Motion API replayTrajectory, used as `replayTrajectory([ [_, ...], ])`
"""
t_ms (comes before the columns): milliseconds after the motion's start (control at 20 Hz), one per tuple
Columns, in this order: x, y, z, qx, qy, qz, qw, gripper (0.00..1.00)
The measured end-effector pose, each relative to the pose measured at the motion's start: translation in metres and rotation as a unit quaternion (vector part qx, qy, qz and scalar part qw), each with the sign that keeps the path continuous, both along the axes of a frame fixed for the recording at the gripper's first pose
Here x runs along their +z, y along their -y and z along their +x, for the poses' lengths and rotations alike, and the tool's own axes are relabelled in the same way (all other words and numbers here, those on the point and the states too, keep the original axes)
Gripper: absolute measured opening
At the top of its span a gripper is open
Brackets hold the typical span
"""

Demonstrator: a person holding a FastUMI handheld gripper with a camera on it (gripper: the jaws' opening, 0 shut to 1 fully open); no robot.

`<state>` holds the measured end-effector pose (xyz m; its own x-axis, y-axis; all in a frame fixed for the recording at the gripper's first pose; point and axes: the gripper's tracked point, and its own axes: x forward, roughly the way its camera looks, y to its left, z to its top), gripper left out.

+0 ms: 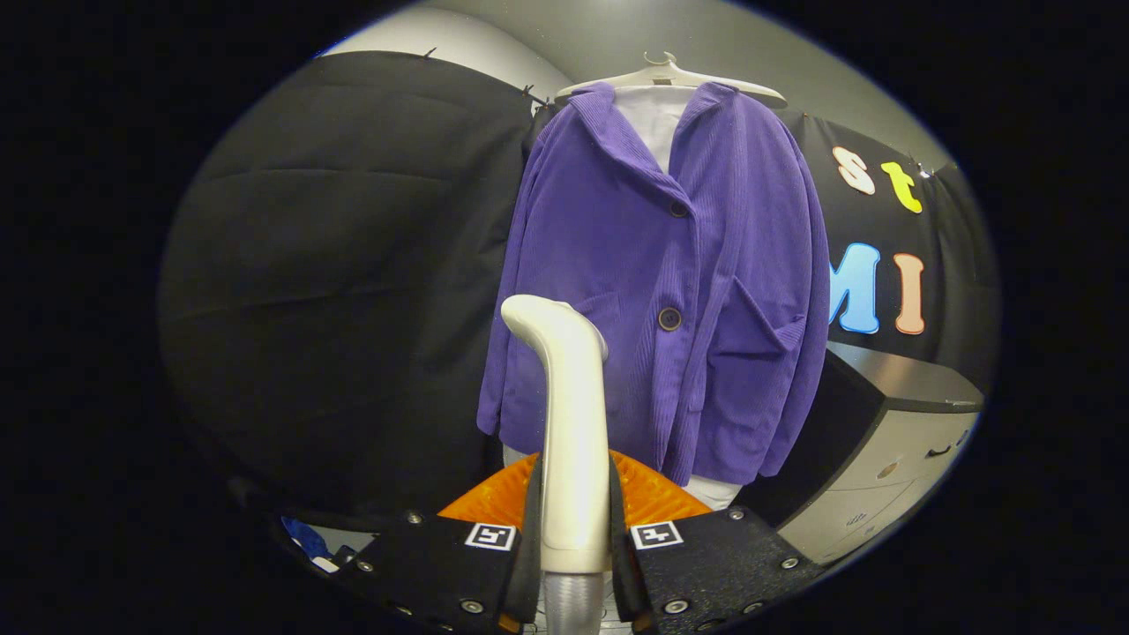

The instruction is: Iron the clothes twice with a garment steamer, once on the left side and once on the right side.

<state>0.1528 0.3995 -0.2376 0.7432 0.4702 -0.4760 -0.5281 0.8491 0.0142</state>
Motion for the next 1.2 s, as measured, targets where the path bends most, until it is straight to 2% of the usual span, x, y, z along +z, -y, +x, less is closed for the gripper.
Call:
replayTrajectory([
  [150, -0.030, 0.005, -0.017, 0.016, -0.017, -0.024, 0.999, 0.33],
  [350, -0.071, 0.020, -0.040, 0.020, -0.043, -0.051, 0.998, 0.33],
  [700, -0.121, 0.055, -0.069, -0.001, -0.093, -0.070, 0.993, 0.33],
  [900, -0.105, 0.079, -0.078, -0.014, -0.097, -0.052, 0.994, 0.33],
  [1200, -0.040, 0.136, -0.080, -0.055, -0.067, -0.003, 0.996, 0.33],
])
